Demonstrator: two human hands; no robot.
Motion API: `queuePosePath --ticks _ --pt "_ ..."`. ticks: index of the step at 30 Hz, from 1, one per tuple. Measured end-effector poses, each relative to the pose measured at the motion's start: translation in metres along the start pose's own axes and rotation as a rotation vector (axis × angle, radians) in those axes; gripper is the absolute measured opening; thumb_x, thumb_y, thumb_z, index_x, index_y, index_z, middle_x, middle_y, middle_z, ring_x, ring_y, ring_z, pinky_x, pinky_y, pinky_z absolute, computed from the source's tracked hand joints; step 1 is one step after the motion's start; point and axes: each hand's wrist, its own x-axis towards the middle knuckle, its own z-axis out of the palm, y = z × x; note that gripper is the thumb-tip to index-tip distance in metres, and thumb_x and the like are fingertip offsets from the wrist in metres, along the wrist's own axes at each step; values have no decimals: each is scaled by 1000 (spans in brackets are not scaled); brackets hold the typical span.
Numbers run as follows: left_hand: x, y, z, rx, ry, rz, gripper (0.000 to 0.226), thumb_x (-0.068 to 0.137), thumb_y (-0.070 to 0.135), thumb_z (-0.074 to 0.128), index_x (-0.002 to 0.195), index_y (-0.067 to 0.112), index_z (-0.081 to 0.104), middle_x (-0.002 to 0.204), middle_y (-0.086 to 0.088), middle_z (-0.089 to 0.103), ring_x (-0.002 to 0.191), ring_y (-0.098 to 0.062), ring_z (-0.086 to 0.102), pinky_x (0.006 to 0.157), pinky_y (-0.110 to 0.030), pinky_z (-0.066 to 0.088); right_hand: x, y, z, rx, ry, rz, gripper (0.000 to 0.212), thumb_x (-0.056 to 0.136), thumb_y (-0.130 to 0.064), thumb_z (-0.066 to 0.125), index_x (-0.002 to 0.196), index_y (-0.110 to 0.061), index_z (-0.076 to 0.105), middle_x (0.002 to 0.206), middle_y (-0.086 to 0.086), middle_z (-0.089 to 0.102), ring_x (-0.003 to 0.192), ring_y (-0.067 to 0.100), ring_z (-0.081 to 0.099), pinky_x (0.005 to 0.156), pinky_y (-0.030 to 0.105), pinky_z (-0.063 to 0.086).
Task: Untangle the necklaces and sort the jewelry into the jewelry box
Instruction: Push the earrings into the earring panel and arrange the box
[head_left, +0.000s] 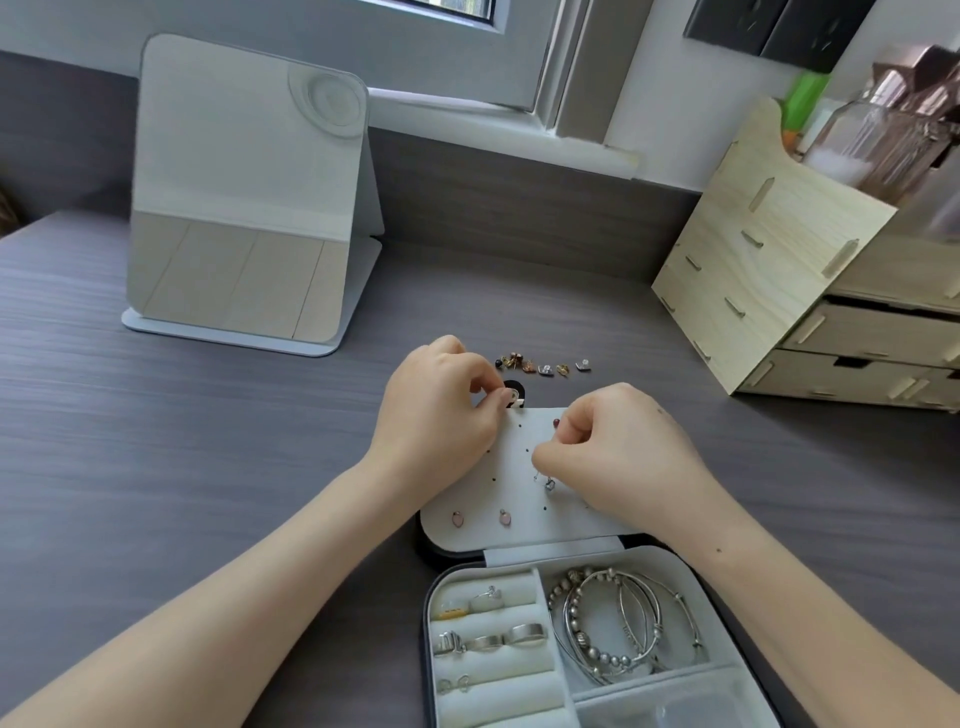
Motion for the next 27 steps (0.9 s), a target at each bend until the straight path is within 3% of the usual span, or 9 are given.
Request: queuePosePath --ticks 5,8,10,17,21,23,27 --pt "-1 0 -2 -37 -12 -47 11 85 27 65 81 19 71 82 5 52 80 -14 49 58 -23 26 2 -3 -1 -75 2 26 30 68 -19 61 47 -14 40 50 0 44 64 25 52 52 24 32" --pt "-1 1 -2 -82 -20 -86 10 84 26 65 81 19 71 82 5 53 79 -12 49 59 -22 26 0 -6 1 -91 -18 30 24 68 -20 61 50 -16 45 56 2 51 73 22 61 55 24 36" --pt "0 1 -3 -119 -26 -117 9 84 24 65 80 19 71 83 4 54 76 -10 48 60 -22 27 -3 -11 3 -147 -35 9 17 70 -22 59 56 -16 50 61 2 53 67 23 54 56 25 38" --pt "1 -2 -5 -232 2 -153 9 83 21 64 75 18 69 81 1 57 67 -3 46 61 -19 34 -2 -17 -9 -416 -187 -235 25 83 -29 53 60 -24 43 63 -8 46 70 16 48 51 23 28" --pt "4 -2 -10 -256 55 -187 12 82 21 64 70 20 66 75 6 54 67 -3 47 61 -11 33 9 -8 -22 -146 -299 -219 20 83 -34 65 66 -23 60 56 -9 49 49 3 40 48 17 32" --pt "6 -3 -13 -274 82 -208 14 81 20 64 67 22 64 72 9 52 66 -1 47 59 -9 32 10 -1 -21 3 -263 -169 18 83 -31 66 69 -21 66 57 -7 57 48 1 44 48 13 35" --pt "9 -5 -14 -291 112 -234 14 81 19 64 67 21 65 71 10 51 63 -2 47 58 -12 32 3 6 -11 54 -223 -121 18 82 -27 68 67 -17 69 55 -9 59 48 -2 46 49 13 36"
